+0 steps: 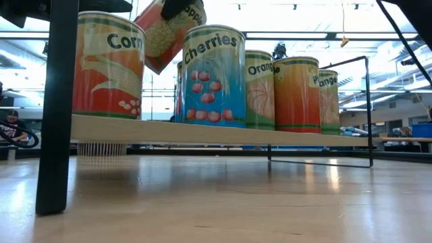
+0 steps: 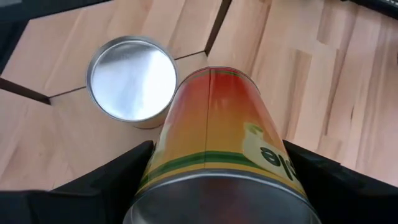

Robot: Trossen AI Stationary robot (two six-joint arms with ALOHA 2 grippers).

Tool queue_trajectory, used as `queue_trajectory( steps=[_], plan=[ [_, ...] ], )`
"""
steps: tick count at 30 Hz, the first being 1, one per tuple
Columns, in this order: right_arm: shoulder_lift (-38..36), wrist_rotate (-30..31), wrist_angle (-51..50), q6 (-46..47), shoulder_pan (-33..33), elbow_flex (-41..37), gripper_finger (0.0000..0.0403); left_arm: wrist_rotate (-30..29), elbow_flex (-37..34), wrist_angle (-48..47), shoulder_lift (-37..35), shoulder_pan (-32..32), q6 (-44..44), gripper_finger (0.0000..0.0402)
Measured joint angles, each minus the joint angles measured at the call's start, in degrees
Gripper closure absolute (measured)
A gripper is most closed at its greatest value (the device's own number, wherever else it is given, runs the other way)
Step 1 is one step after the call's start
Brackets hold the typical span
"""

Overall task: Pick and place cans onto a shelf
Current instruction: Put the canned pineapple on the shelf

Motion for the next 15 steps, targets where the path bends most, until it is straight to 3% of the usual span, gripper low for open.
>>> queue_trajectory(
  steps=[15],
  plan=[
    [-0.04, 0.57, 2.93, 2.68, 1.66, -2.97, 0.0076, 0.0, 0.0, 0.02, 0.0, 0.0, -0.15, 0.0046]
  ],
)
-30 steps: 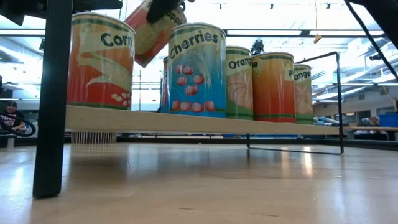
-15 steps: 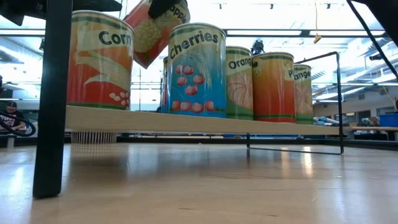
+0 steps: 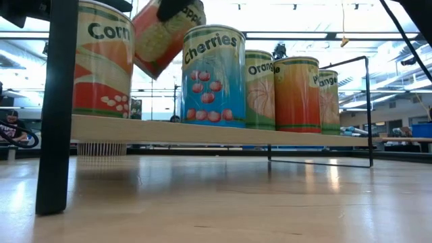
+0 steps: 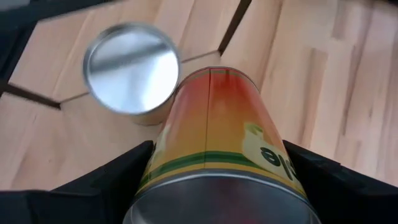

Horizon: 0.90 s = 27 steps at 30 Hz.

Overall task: Pick and place cans onto a shelf
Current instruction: Put the canned pineapple on the shelf

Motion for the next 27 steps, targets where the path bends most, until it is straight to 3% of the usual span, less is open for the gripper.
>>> queue_trajectory(
  steps=[7, 18, 27],
  plan=[
    [-0.02, 2.85, 3.33, 0.0, -1.5, -1.23, 0.0076, -0.02, 0.0, 0.01, 0.0, 0.02, 0.02, 0.0046],
    [0.0, 1.95, 9.59, 0.1, -2.57, -8.2, 0.0076, -0.02, 0.02, -0.16, 0.0, 0.02, 0.07, 0.0046],
    [0.02, 1.94, 10.04, 0.22, -2.28, -8.48, 0.0076, -0.02, 0.02, -0.22, 0.0, 0.02, 0.13, 0.0046]
  ],
)
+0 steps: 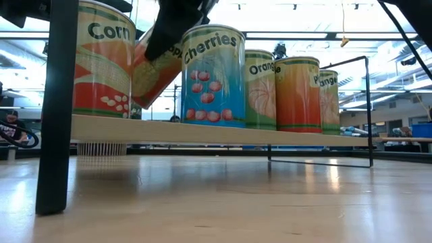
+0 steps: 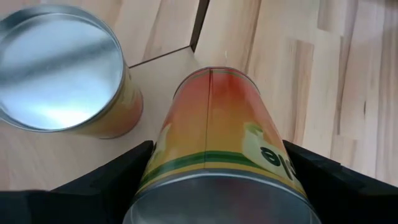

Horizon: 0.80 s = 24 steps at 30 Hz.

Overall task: Pick and place cans onto a shelf
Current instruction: Put the canned pineapple on the shelf

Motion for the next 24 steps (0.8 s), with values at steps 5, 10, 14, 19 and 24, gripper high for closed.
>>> queue_trajectory(
  steps=[5, 10, 14, 19, 24],
  plan=[
    [0.0, -0.01, -0.86, -1.88, 0.01, 0.0, 0.0076, 0.0, 0.0, -0.01, 0.0, 0.0, 0.0, 0.0046],
    [0.0, -3.19, -3.24, -3.67, -0.1, 0.02, 0.0076, 0.01, 0.0, -0.04, 0.0, 0.0, 0.0, 0.0046],
    [0.0, -3.59, -5.18, -4.45, 0.15, 0.04, 0.0075, 0.0, 0.0, -0.26, 0.0, 0.0, 0.0, 0.0046],
    [0.0, -3.3, -5.97, -4.66, 0.38, 0.04, 0.0071, 0.01, 0.0, -0.25, 0.0, 0.0, -0.03, 0.0046],
    [0.0, -3.19, -5.9, -4.66, 0.32, 0.04, 0.0056, 0.0, 0.0, -0.26, 0.0, 0.0, -0.11, 0.0046]
  ],
)
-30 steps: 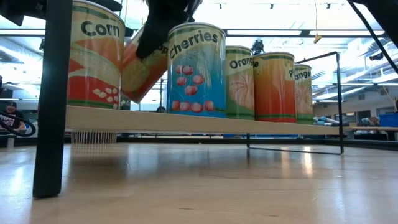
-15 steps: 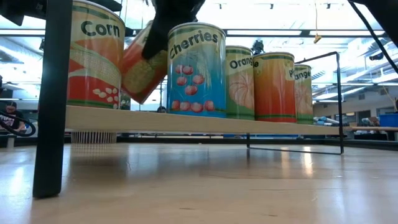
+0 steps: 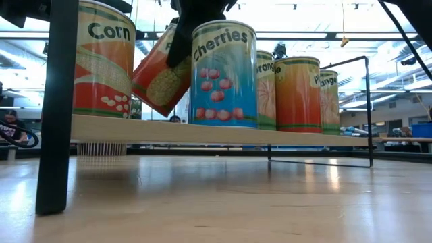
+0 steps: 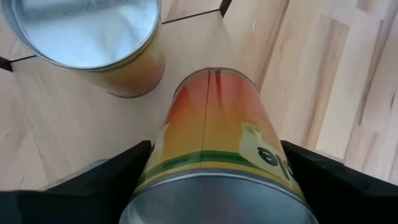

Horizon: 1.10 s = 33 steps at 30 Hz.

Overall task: Pick and place cans onto a shelf
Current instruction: Put the canned pineapple on the shelf, then adjust the cans on the shelf

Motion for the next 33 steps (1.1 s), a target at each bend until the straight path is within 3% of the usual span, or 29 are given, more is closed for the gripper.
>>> queue_trajectory(
  steps=[18, 23, 28, 33],
  plan=[
    [-0.07, 0.02, 1.02, -0.22, -0.1, 0.27, 0.0046, 0.02, 0.02, -0.25, 0.0, 0.0, 0.04, 0.0046],
    [-0.2, 0.43, -0.65, -0.18, 0.15, 3.62, 0.0046, 0.02, 0.02, -0.46, -0.02, -0.02, 0.04, 0.0046],
    [-0.2, 4.54, -5.97, 0.21, 0.33, 7.89, 0.0047, 0.01, 0.02, -1.14, -0.02, -0.01, 0.04, 0.0046],
    [-0.2, 4.87, -7.35, -0.71, 3.79, 9.86, 0.0047, 0.02, 0.02, -1.32, -0.02, 0.0, 0.11, 0.0046]
  ],
)
